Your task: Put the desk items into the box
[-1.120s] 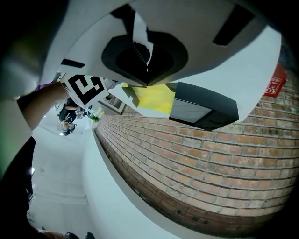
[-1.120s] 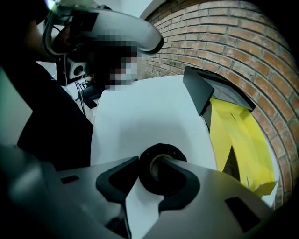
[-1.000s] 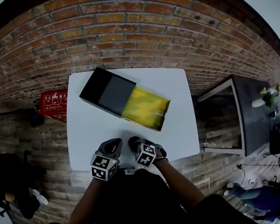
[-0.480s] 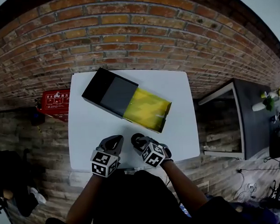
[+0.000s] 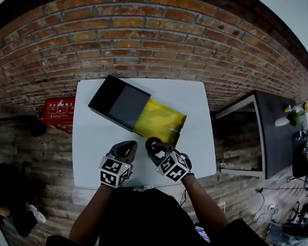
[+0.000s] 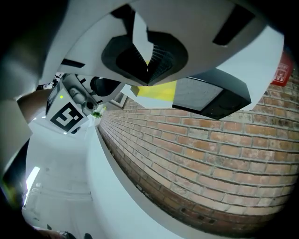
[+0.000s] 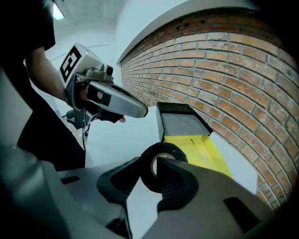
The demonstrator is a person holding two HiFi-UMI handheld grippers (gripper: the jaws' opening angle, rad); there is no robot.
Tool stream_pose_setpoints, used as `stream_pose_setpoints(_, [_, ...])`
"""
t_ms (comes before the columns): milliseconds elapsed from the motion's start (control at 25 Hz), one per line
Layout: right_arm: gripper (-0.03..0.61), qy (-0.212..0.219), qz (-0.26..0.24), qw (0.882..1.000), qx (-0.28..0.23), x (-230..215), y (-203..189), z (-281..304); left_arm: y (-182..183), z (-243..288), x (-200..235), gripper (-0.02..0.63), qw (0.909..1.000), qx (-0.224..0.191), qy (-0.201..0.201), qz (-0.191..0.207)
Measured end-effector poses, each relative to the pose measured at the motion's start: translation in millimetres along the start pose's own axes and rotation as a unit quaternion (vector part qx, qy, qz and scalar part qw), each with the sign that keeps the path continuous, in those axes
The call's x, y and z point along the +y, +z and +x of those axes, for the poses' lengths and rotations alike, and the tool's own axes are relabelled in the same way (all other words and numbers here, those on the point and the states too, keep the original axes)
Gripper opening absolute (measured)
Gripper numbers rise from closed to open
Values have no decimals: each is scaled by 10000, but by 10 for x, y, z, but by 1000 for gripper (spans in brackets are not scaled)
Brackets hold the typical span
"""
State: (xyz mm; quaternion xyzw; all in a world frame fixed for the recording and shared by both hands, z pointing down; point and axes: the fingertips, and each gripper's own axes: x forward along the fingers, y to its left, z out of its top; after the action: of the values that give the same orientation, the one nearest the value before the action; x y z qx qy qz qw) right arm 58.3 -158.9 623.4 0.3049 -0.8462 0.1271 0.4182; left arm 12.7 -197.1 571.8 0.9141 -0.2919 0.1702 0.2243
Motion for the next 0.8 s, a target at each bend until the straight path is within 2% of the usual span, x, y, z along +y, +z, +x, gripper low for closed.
stream_pose_setpoints(360, [120,-366,43,9993,-15,-527,5,-64,252,237,11,14,9998,-94,-53,195])
stream_pose_setpoints(800, [121,-320,169,9986,380,-1042,-183,241,221,487,215,14,9998,94,133,128])
